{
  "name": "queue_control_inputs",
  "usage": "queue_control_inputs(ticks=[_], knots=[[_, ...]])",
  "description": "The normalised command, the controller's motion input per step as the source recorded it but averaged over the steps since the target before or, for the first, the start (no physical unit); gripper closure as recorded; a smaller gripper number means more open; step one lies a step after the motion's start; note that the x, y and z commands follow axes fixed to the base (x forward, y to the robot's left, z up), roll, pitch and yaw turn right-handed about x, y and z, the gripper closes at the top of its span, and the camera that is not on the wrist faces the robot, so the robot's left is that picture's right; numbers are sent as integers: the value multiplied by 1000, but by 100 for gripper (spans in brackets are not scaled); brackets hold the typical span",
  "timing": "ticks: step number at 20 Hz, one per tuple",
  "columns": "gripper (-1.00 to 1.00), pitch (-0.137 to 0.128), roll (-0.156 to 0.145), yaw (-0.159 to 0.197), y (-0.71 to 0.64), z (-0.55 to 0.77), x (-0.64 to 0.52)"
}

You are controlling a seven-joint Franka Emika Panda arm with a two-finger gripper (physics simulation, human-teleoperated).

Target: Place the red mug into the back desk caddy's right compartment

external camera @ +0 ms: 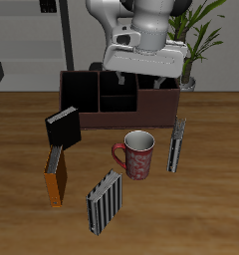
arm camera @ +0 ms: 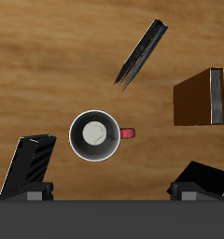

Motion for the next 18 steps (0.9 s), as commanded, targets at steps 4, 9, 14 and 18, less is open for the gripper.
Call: queue_control_inputs(ticks=[4, 9, 14, 18], knots=[[-100, -2, 3, -30, 164, -58, 136], [-100, 21, 11, -58, 163, -115, 206], [-100, 9, 13, -36, 205, -143, 185], [-100, -16, 3, 9, 131, -102, 109]])
